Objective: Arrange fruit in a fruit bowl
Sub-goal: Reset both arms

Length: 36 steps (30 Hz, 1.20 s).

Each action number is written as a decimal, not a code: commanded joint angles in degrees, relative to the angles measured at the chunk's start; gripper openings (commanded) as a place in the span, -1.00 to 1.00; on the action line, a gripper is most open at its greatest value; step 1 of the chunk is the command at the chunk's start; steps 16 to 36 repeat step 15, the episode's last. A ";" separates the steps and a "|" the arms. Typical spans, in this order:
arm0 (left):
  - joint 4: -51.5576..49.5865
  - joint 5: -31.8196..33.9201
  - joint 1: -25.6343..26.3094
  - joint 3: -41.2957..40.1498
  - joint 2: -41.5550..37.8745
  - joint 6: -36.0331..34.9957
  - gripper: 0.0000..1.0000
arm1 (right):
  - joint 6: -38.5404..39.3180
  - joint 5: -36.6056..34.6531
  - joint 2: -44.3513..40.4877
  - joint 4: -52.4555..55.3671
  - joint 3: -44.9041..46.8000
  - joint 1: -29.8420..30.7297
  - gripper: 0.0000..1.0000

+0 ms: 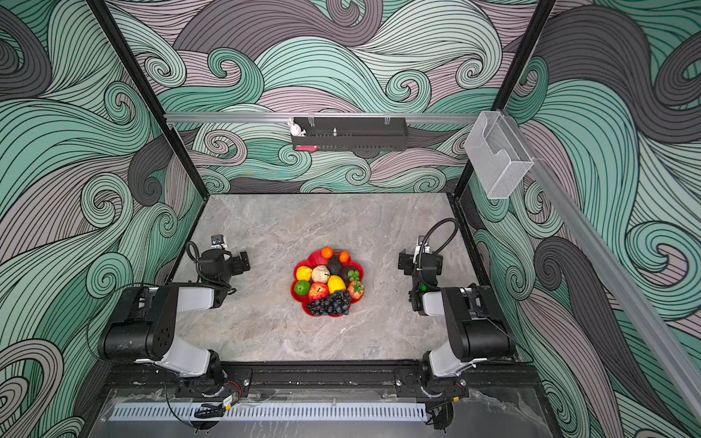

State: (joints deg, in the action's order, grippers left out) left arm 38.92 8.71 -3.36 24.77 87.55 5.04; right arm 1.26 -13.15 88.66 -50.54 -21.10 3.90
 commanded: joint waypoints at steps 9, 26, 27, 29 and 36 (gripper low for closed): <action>-0.16 -0.62 -0.15 1.42 -0.58 -0.67 0.97 | -0.98 1.11 -0.21 0.42 -1.47 -0.36 0.99; -0.17 -0.63 0.01 1.42 -0.54 -0.87 0.97 | -0.82 1.16 -0.59 -0.01 -1.01 -0.47 1.00; -0.17 -0.63 0.01 1.42 -0.54 -0.87 0.97 | -0.82 1.16 -0.59 -0.01 -1.01 -0.47 1.00; -0.17 -0.63 0.01 1.42 -0.54 -0.87 0.97 | -0.82 1.16 -0.59 -0.01 -1.01 -0.47 1.00; -0.17 -0.63 0.01 1.42 -0.54 -0.87 0.97 | -0.82 1.16 -0.59 -0.01 -1.01 -0.47 1.00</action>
